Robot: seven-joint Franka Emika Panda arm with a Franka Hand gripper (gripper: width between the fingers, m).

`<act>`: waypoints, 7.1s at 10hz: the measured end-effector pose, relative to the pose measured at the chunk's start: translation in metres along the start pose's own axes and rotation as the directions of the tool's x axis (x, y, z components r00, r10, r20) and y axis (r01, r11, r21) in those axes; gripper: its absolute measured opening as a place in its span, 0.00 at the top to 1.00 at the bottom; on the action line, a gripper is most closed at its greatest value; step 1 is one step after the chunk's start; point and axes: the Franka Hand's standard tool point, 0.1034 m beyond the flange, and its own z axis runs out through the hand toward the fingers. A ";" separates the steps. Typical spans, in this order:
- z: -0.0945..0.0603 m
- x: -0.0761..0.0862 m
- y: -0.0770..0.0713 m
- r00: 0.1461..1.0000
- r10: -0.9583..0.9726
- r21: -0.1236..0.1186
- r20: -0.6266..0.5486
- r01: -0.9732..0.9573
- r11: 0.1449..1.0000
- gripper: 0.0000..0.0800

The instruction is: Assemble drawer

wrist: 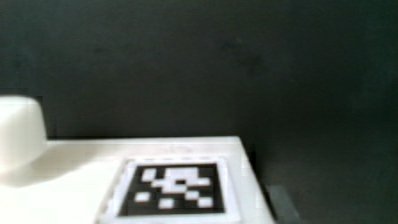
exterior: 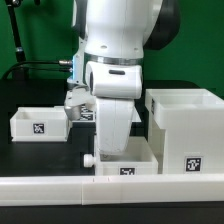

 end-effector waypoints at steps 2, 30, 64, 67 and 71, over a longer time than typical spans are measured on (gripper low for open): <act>-0.001 0.002 0.000 1.000 -0.014 0.000 0.007 0.014 1.000 0.94; -0.003 0.016 -0.008 0.999 0.052 -0.020 -0.006 -0.052 0.998 0.94; -0.058 -0.029 -0.007 0.999 0.020 0.038 0.050 -0.022 0.999 0.19; -0.055 -0.035 -0.009 0.999 0.014 0.043 0.047 -0.016 0.999 0.19; -0.038 -0.051 -0.001 0.995 -0.063 0.056 -0.073 0.067 0.996 0.19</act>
Offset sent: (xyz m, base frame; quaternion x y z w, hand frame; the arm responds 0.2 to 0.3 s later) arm 0.0035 0.0114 0.0035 0.0485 -0.0259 -0.1028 0.9932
